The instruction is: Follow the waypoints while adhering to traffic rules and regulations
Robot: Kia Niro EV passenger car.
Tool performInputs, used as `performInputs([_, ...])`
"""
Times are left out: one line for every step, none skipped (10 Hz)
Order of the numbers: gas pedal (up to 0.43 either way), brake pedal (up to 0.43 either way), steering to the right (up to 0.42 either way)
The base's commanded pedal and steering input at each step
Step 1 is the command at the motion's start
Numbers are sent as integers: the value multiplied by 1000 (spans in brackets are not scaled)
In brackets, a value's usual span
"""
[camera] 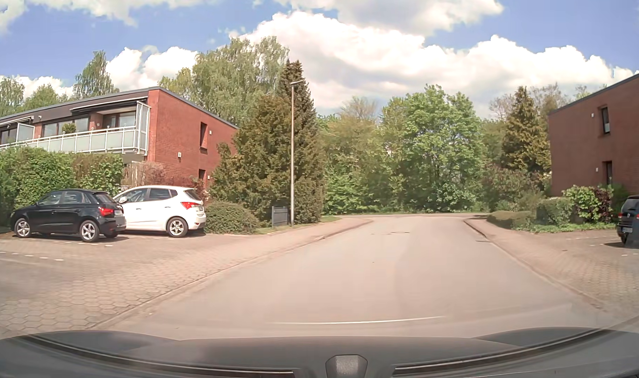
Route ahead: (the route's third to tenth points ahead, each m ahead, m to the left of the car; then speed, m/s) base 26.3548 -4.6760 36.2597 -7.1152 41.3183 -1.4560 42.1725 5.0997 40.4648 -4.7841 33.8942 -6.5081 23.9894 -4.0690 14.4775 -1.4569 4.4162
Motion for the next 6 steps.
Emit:
performInputs([39, 0, 214])
performInputs([47, 0, 215])
performInputs([79, 0, 214])
performInputs([87, 0, 214])
performInputs([87, 0, 214])
performInputs([87, 0, 214])
